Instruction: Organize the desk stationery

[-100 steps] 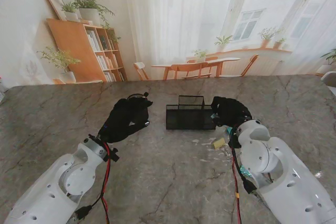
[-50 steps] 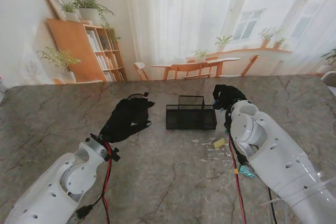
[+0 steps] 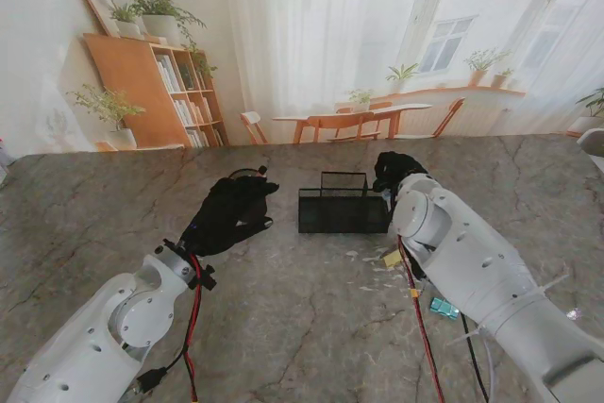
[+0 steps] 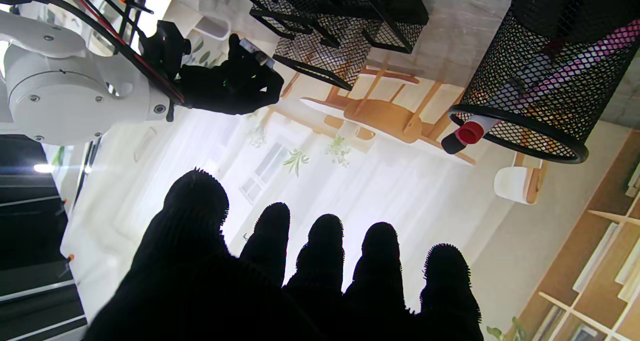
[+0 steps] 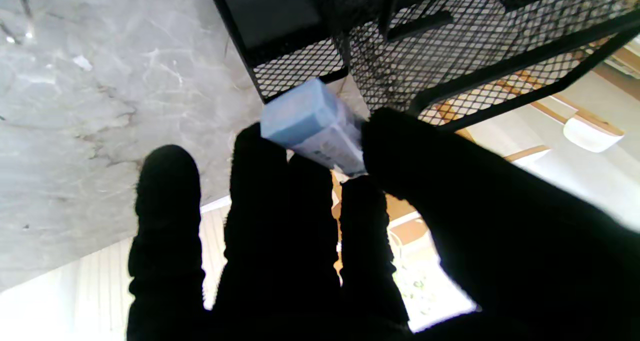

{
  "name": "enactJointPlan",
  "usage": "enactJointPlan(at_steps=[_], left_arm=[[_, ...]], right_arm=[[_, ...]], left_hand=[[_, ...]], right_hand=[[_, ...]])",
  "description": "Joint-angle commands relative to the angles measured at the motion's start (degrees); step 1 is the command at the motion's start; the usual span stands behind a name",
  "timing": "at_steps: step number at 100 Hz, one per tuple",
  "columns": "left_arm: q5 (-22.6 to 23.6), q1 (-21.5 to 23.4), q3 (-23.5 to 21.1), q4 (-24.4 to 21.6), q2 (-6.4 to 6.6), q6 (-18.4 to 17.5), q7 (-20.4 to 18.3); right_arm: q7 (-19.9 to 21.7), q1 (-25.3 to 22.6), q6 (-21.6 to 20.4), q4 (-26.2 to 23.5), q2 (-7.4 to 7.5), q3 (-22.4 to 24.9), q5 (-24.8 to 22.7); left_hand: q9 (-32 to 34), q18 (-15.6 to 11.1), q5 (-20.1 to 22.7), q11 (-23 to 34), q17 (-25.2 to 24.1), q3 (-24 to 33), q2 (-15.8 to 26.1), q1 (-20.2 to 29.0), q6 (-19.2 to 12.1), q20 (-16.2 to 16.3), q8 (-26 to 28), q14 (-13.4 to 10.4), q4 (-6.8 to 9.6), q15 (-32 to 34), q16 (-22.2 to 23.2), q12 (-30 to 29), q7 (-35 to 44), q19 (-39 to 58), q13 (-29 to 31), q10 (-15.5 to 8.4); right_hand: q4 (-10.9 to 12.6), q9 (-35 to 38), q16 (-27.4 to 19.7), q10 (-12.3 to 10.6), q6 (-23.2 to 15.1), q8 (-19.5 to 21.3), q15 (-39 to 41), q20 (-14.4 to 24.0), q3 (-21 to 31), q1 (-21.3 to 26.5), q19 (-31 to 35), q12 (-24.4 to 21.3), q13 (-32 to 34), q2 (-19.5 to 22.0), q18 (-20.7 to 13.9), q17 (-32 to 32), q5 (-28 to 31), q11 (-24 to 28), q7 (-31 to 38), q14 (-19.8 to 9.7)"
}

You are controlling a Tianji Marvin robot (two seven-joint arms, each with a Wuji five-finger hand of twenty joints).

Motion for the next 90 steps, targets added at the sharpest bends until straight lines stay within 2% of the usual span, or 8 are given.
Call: enactJointPlan(at_steps=[1,17,36,49,66,68,73,90], left_arm=[[-0.2,0.0,0.2,0.2,-0.05,0.2,-0.1],[-0.3,0.0,0.2,0.2,-0.08,0.2,-0.1],[-0.3,-0.1,0.2,0.3,-0.09,0.0,0.0],[-0.3,-0.1,0.3,0.5,-0.11,0.0,0.1],[-0.3,0.0,0.2,0.4,-0.12,-0.1,0.2],[-0.3,0.0,0.2,0.4,-0.13,-0.1,0.2],[-0.3,0.0,0.2,0.4,-0.14,0.0,0.2],[-0.3,0.1,0.2,0.3,-0.16,-0.1,0.4]], right_arm=[[1.0,0.4,0.1,0.2,-0.34,-0.3,-0.2],[1.5,0.6,0.4,0.7,-0.30,-0.8,0.0],[1.9,0.9,0.7,1.5,-0.30,-1.4,-0.1],[2.1,0.7,1.2,0.8,-0.19,-1.4,-0.2],[3.0,0.2,1.5,-0.2,0.13,-1.1,-0.5],[3.1,0.2,1.5,-0.3,0.19,-1.1,-0.6],[3.5,0.2,1.6,-0.3,0.29,-1.2,-0.7],[4.4,0.0,2.0,-0.6,0.67,-1.2,-1.4]], left_hand=[[0.3,-1.7,0.6,0.0,-0.6,-1.5,3.6,1.7,-0.1,-0.6,0.9,-0.8,-6.82,0.3,0.4,0.2,0.2,0.1,0.4,0.2],[0.4,-1.7,0.5,0.0,-0.7,-1.5,3.5,1.7,0.0,-0.6,0.9,-0.8,-6.82,0.3,0.4,0.2,0.2,0.0,0.4,0.4],[0.4,-1.7,0.6,0.0,-0.7,-1.5,3.5,1.7,0.0,-0.6,0.9,-0.7,-6.81,0.4,0.4,0.2,0.2,0.1,0.5,0.4],[0.5,-1.6,0.6,0.0,-0.7,-1.5,3.6,1.7,-0.1,-0.6,0.9,-0.8,-6.82,0.4,0.4,0.2,0.2,0.1,0.5,0.3],[0.5,-1.6,0.7,0.0,-0.7,-1.5,3.6,1.7,-0.1,-0.6,0.9,-0.7,-6.81,0.4,0.4,0.2,0.3,0.1,0.6,0.3],[0.5,-1.6,0.7,0.0,-0.7,-1.5,3.7,1.6,-0.1,-0.6,0.9,-0.7,-6.82,0.4,0.4,0.2,0.3,0.1,0.6,0.3],[0.6,-1.6,0.7,0.0,-0.7,-1.4,3.8,1.8,-0.1,-0.6,0.9,-0.8,-6.80,0.4,0.4,0.3,0.3,0.1,0.6,0.3],[0.5,-1.6,0.7,0.0,-0.7,-1.5,4.0,2.0,-0.1,-0.5,0.9,-0.7,-6.91,0.4,0.4,0.3,0.3,0.1,0.6,0.3]], right_hand=[[5.8,1.6,0.9,-6.6,0.3,0.5,1.0,0.7,3.4,6.6,0.8,0.4,-0.2,3.4,1.6,-0.7,-1.9,5.1,0.6,0.1],[2.9,1.3,1.1,-6.3,-0.7,-0.1,1.1,1.0,1.0,7.4,1.4,-2.0,-0.3,4.0,1.1,-0.6,-2.2,3.6,-0.1,-0.3],[1.0,1.3,1.3,-5.9,-1.2,-0.6,1.3,1.3,-2.1,7.8,2.0,-4.9,0.1,4.8,0.8,-0.2,-2.7,1.7,-1.0,-1.1],[-0.4,1.0,1.6,-4.7,-0.8,-1.4,1.0,1.4,-4.5,6.9,2.1,-7.4,-0.1,5.2,0.9,-0.6,-3.4,-0.4,-2.4,-1.4],[-1.5,0.9,2.8,-3.1,-1.2,-2.2,1.0,1.8,-6.5,5.5,2.5,-9.0,-0.4,4.9,1.6,-1.3,-3.7,-2.8,-5.7,-1.5],[-1.6,0.9,4.1,-3.0,-1.4,-1.0,0.4,1.9,-7.3,5.3,2.3,-8.7,-0.5,5.0,1.7,-1.5,-3.4,-3.2,-6.9,-1.5],[-2.0,0.8,4.7,-2.6,-2.0,-0.8,-0.1,2.0,-8.1,4.9,2.1,-8.8,-0.8,5.0,2.2,-1.9,-3.3,-3.8,-8.1,-1.3],[-1.9,0.4,5.4,-1.5,-2.8,-2.2,-0.7,2.4,-8.7,4.0,2.1,-8.6,-1.2,5.5,2.6,-2.5,-2.9,-5.0,-13.0,-0.8]])
